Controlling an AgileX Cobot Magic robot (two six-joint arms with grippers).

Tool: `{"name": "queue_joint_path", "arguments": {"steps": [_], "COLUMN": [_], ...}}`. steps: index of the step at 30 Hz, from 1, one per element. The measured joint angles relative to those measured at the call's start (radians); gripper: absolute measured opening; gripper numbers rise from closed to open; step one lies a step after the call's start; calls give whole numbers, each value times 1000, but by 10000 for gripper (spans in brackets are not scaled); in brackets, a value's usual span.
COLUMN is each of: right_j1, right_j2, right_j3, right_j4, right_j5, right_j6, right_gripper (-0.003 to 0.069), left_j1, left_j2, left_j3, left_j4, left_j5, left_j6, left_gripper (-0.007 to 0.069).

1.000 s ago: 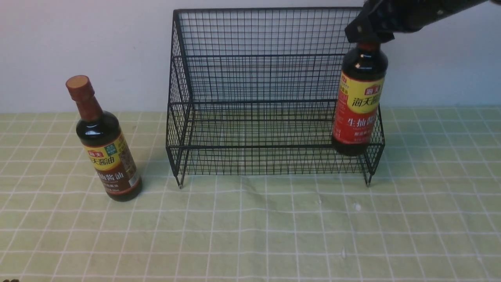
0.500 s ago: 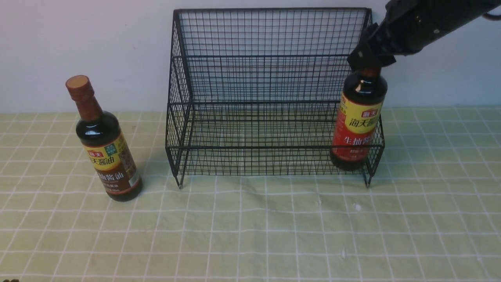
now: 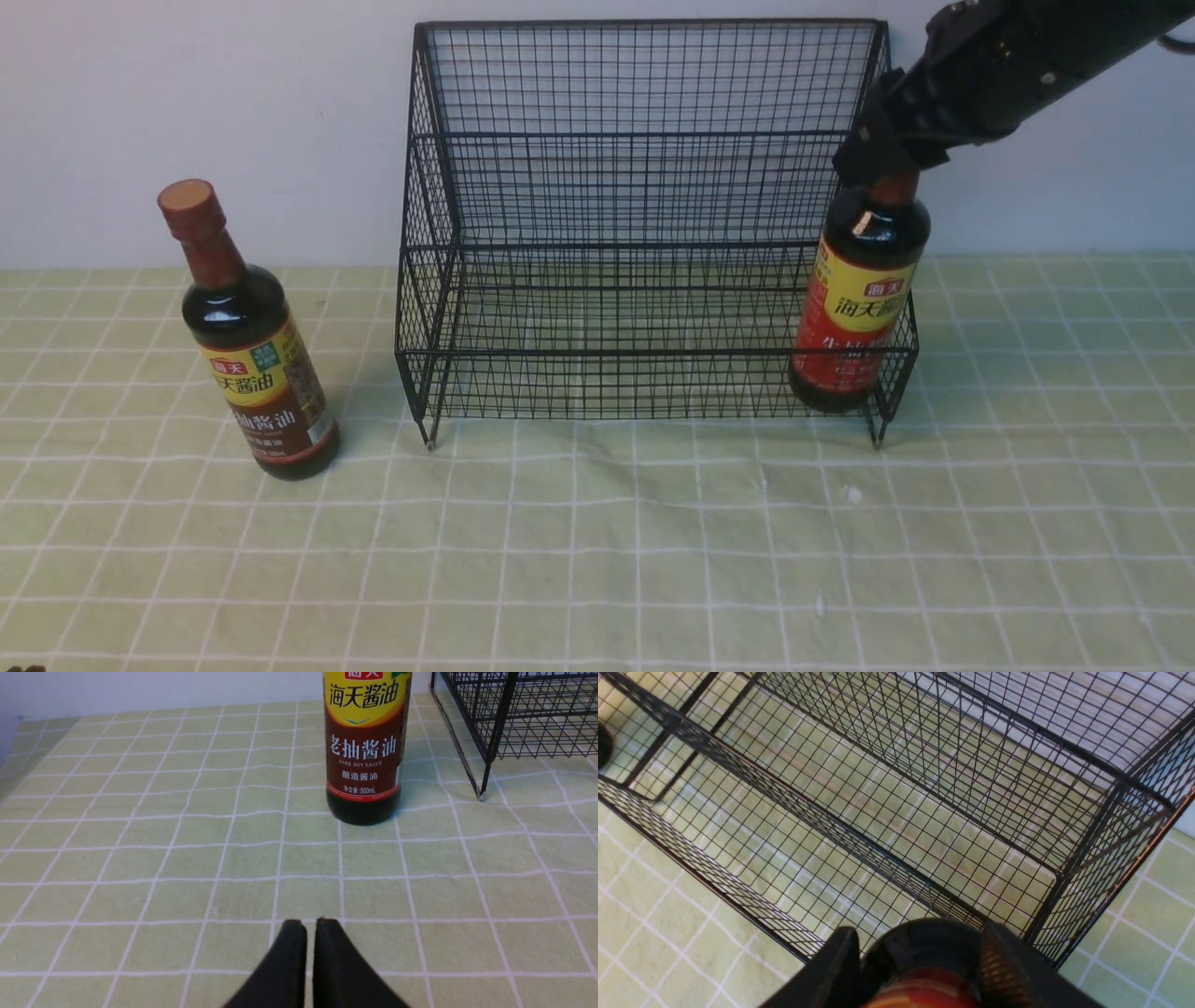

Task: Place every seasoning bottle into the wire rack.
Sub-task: Use the right arm to put the condiment bottle back on the shelf, then use the left arm to grab the condiment bottle closest to it

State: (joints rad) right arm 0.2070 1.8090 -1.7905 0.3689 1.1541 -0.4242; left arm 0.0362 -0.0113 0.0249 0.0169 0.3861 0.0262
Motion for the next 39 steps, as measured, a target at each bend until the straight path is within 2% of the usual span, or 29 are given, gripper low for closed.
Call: {"name": "queue_joint_path", "arguments": {"steps": [2, 6, 11, 14, 15, 20, 21, 24, 28, 30, 31, 32, 33, 35, 39], "right_j1": [0, 0, 0, 0, 0, 0, 0, 0, 0, 0, 0, 0, 0, 0, 0], "right_j2": [0, 0, -9, -38, -42, -133, -174, -247, -421, -545, -556, -611, -706, -836, -1123], "right_j3": [0, 0, -1, -28, -34, -154, -189, -223, -222, -163, -155, -99, -9, 157, 567], "right_j4": [-3, -30, -71, -86, -87, -87, -94, -119, -191, -245, -250, -277, -307, -344, -376], "right_j5": [5, 24, 21, 22, 23, 81, 97, 105, 113, 113, 113, 99, 50, -83, -474], "right_j6": [11, 42, 149, 198, 203, 224, 225, 231, 282, 319, 321, 337, 363, 403, 465], "right_gripper": [342, 431, 519, 546, 547, 541, 526, 491, 360, 246, 236, 186, 109, 33, -9], "left_j1": [0, 0, 0, 0, 0, 0, 0, 0, 0, 0, 0, 0, 0, 0, 0], "left_j2": [0, 0, 0, 0, 0, 0, 0, 0, 0, 0, 0, 0, 0, 0, 0], "left_j3": [0, 0, 3, 4, 4, 4, 4, 4, 4, 4, 4, 4, 4, 4, 4], "left_j4": [0, 12, 102, 83, 78, -84, -115, -133, -140, -140, -140, -139, -139, -139, -139], "left_j5": [0, -1, -33, -158, -158, -422, -510, -618, -749, -796, -801, -816, -830, -837, -838], "left_j6": [0, 5, 31, -1, -7, -178, -216, -247, -261, -263, -263, -263, -263, -263, -263], "left_gripper": [7, 7, 7, 7, 7, 7, 7, 7, 7, 7, 7, 7, 7, 7, 7]}}
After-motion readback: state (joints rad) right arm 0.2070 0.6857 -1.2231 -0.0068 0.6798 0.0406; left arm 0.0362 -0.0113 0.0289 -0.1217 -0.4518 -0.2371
